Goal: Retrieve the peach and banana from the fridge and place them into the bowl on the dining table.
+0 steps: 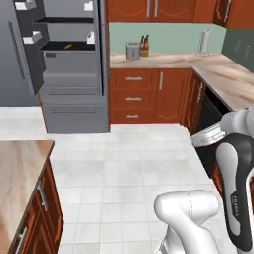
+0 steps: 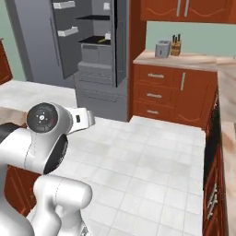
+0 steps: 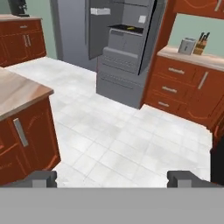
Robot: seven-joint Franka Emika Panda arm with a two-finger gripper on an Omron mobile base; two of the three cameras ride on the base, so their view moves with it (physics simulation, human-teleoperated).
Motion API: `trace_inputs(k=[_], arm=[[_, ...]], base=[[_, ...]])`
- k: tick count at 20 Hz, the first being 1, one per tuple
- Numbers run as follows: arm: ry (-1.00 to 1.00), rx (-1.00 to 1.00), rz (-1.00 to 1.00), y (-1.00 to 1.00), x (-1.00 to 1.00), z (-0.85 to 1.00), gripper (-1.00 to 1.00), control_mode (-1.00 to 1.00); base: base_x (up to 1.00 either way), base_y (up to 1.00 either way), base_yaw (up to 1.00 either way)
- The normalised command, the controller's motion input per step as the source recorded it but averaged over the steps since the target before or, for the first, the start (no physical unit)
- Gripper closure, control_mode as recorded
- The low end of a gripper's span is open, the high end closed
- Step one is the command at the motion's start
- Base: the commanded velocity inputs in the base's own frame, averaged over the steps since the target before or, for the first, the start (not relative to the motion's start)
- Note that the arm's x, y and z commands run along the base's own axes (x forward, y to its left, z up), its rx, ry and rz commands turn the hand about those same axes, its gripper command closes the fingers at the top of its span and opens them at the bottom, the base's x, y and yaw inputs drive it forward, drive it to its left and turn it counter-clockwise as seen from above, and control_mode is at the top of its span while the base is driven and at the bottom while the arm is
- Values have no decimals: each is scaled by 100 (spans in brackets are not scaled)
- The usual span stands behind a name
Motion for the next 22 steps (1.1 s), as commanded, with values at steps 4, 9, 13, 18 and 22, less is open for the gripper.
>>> trace_inputs(k=[4, 9, 13, 18, 22], arm=[[0, 0, 0, 0, 0, 0, -100, 100], [0, 0, 0, 0, 0, 0, -100, 100], [0, 0, 0, 0, 0, 0, -100, 100], [0, 0, 0, 0, 0, 0, -100, 100], [0, 0, 0, 0, 0, 0, -100, 100]], base=[[100, 32, 23], [100, 0, 32], [100, -8, 28], [100, 0, 34], [100, 8, 30]])
